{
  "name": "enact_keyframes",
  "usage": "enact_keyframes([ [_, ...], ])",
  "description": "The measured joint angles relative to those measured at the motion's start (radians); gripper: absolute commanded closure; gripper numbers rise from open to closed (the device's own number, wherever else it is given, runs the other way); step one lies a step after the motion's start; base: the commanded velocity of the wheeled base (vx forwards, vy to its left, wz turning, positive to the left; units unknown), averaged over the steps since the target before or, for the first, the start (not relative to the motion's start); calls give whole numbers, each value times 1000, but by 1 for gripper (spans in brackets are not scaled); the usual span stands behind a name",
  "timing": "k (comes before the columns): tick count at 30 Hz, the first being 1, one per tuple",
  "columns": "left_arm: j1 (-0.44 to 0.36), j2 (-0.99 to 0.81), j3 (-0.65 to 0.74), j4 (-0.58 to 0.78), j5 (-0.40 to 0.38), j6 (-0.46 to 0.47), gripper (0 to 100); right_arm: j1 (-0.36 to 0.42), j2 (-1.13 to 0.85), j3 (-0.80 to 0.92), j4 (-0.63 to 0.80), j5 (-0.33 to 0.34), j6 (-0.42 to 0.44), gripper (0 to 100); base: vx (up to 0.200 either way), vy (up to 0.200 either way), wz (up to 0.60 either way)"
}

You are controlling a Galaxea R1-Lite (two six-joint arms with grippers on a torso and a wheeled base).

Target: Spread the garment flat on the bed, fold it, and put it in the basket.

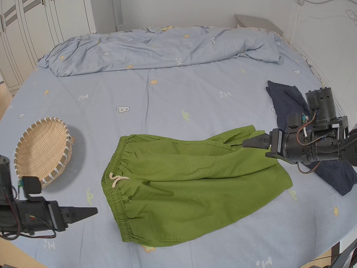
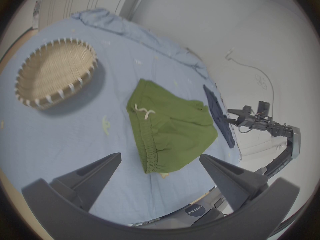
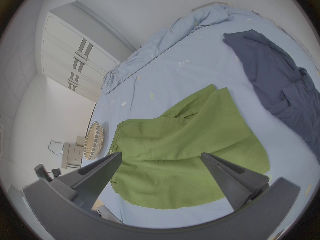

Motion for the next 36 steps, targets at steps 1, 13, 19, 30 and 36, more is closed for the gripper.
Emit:
enact_keyframes([
  [1,-3,60,9,-36,-15,-3,0,-16,-11,18,-7,12,0,0,0,0,0],
  [13,4,550,22,-341,-111,-20,0,-122,-133,170,-60,120,-1,0,0,0,0],
  [19,9,640,-46,-344,-115,-21,0,-131,-158,187,-64,122,-1,0,0,0,0],
  [30,5,696,-121,-359,-183,-23,0,-130,-185,201,-64,124,-1,0,0,0,0],
  [36,-19,716,-125,-376,-227,-22,0,-130,-188,205,-64,125,-3,0,0,0,0],
])
